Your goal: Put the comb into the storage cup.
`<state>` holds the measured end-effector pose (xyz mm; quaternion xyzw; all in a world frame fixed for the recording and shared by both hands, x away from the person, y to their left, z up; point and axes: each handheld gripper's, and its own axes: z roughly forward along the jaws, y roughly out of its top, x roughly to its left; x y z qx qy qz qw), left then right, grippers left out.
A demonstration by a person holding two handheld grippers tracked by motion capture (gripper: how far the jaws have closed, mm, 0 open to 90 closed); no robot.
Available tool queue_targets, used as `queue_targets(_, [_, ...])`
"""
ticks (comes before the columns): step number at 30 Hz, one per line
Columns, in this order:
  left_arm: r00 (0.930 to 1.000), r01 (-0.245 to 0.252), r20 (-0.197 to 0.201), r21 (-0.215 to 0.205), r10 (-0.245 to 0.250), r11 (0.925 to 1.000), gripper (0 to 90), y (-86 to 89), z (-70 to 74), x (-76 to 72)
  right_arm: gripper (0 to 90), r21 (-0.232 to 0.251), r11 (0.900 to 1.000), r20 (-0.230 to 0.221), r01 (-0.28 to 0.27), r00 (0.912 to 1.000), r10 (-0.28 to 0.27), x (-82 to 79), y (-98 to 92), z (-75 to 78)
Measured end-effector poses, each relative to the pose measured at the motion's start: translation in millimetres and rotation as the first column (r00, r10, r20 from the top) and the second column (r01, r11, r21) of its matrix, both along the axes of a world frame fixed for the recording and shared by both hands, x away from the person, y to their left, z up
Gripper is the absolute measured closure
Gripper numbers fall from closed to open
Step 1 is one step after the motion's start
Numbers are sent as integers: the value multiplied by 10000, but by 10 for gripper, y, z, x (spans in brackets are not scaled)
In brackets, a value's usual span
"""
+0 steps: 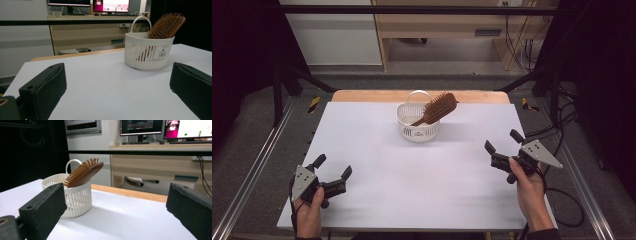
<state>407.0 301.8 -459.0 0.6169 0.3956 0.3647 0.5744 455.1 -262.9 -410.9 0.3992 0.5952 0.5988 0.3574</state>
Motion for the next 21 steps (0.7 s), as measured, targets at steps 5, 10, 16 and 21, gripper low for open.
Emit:
queue_targets(5, [9997,225,-25,-120,-225,9997,11,-17,-10,-77,27,175,9998,2,35,10000,-35,-50,-30,-51])
queue_targets(10, [9997,229,8,-224,-229,9995,10,1,-5,-97,31,238,9997,67,74,9999,-75,-95,-78,-99])
queue_targets(16, [9996,273,12,-274,-273,9993,10,0,-8,-103,25,146,9998,-81,107,9999,-106,-147,-118,-201])
queue_targets(21, [9995,311,-40,-190,-312,9993,10,-3,-12,-95,33,-52,10000,-94,-46,9999,46,-195,-118,-262])
